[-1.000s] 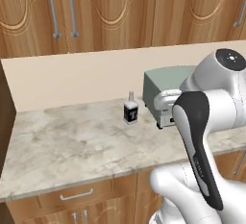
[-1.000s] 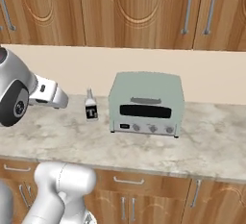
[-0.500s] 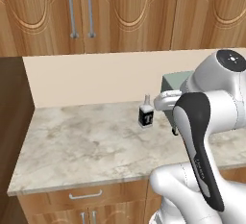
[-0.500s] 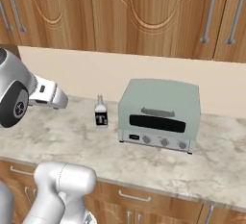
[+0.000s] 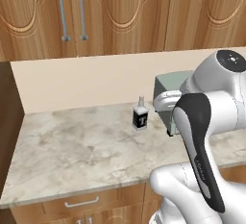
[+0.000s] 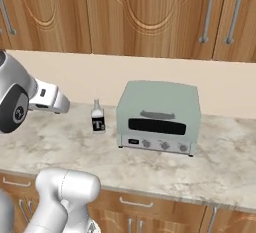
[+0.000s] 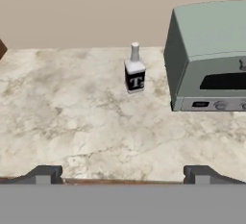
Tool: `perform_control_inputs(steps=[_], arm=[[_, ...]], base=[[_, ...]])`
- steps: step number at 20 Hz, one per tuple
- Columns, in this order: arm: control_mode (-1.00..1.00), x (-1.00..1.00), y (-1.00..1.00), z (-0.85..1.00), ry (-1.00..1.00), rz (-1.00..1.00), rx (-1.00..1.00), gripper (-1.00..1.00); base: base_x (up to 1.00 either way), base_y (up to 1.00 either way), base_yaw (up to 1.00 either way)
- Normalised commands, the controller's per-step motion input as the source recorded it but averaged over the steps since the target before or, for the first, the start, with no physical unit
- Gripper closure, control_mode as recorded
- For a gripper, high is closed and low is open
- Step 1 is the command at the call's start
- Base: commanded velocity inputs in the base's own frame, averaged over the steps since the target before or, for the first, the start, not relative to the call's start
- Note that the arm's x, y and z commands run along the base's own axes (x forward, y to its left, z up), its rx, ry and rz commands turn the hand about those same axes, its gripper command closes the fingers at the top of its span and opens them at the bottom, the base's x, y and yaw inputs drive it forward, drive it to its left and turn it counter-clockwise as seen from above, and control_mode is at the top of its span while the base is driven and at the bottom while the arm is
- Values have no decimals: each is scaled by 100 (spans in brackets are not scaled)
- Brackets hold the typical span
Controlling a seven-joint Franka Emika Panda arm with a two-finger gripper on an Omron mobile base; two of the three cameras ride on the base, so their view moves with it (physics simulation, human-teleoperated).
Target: Move the drinks to the dining counter.
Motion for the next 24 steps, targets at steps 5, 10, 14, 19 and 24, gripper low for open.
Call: perform_control_inputs(steps=[5,10,14,19,24], arm=[[100,0,0,0,0,0,0,-100],[100,0,0,0,0,0,0,-100],[100,0,0,0,0,0,0,-100],[100,0,0,0,0,0,0,-100],[-100,46,-6,-28,0,-8,0,-100]], base=[[29,0,-38],[33,0,-29],[50,0,-12],[44,-3,-6],[0,0,0]])
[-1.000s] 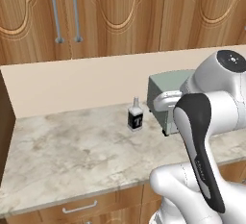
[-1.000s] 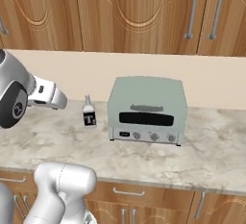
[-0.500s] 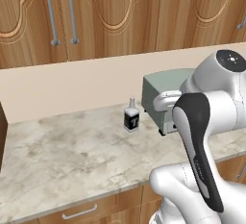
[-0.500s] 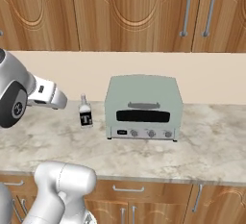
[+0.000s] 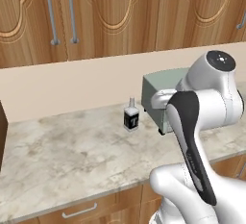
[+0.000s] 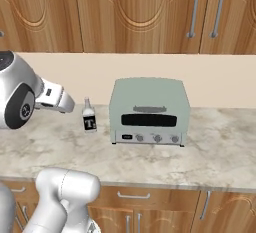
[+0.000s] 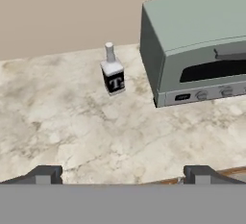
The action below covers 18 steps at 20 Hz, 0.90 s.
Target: Move the drinks to the dining counter.
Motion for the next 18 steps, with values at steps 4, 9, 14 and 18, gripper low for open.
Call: perform_control_inputs(steps=[4,9,14,18], arm=[[-100,49,-8,-44,1,-6,0,-100],[-100,35,-2,-42,0,-1,0,-100],[-100,41,0,-40,0,0,0,-100],[-100,45,0,-14,0,0,0,-100]], base=[[0,0,0],[0,0,0],[0,0,0],[0,0,0]])
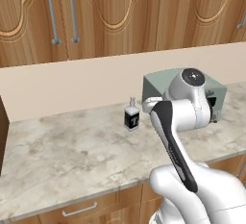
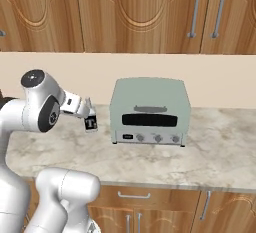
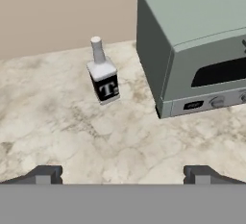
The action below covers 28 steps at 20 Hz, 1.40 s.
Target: Move the drinks to the dining counter.
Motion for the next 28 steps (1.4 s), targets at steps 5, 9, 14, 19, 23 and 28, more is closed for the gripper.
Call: perform_control_inputs(steps=[5,9,14,19,23,28], arm=[[-100,41,0,0,0,4,0,-100],[-100,28,0,0,0,6,0,-100],[-100,10,6,0,0,6,0,-100],[-100,13,8,-1,0,6,0,-100],[-100,22,8,-8,0,4,0,-100],[-100,22,9,-16,0,4,0,-100]], base=[[0,0,0],[0,0,0],[0,0,0],[0,0,0],[0,0,0],[0,0,0]])
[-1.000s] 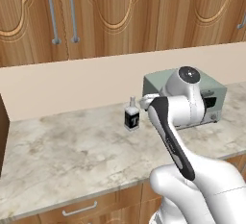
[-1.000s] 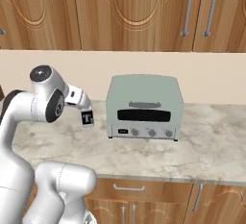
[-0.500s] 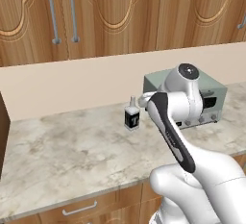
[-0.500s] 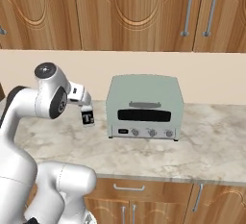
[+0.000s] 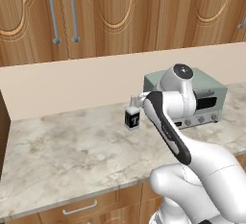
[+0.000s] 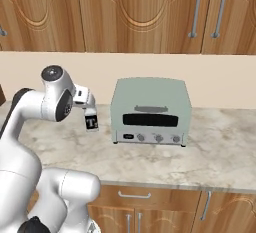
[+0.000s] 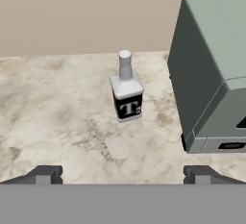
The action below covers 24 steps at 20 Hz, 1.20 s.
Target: Move the drinks to the dining counter.
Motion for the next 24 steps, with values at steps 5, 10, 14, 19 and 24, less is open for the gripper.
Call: perform_control_inputs(steps=[5,10,14,19,24], arm=[[-100,26,2,-5,0,2,0,-100],[-100,20,0,-5,0,1,0,-100],[-100,16,2,-9,0,0,0,-100],[-100,28,9,-10,0,0,0,-100],[-100,28,7,-5,0,0,0,-100]], base=[[0,0,0],[0,0,0],[0,0,0],[0,0,0],[0,0,0]])
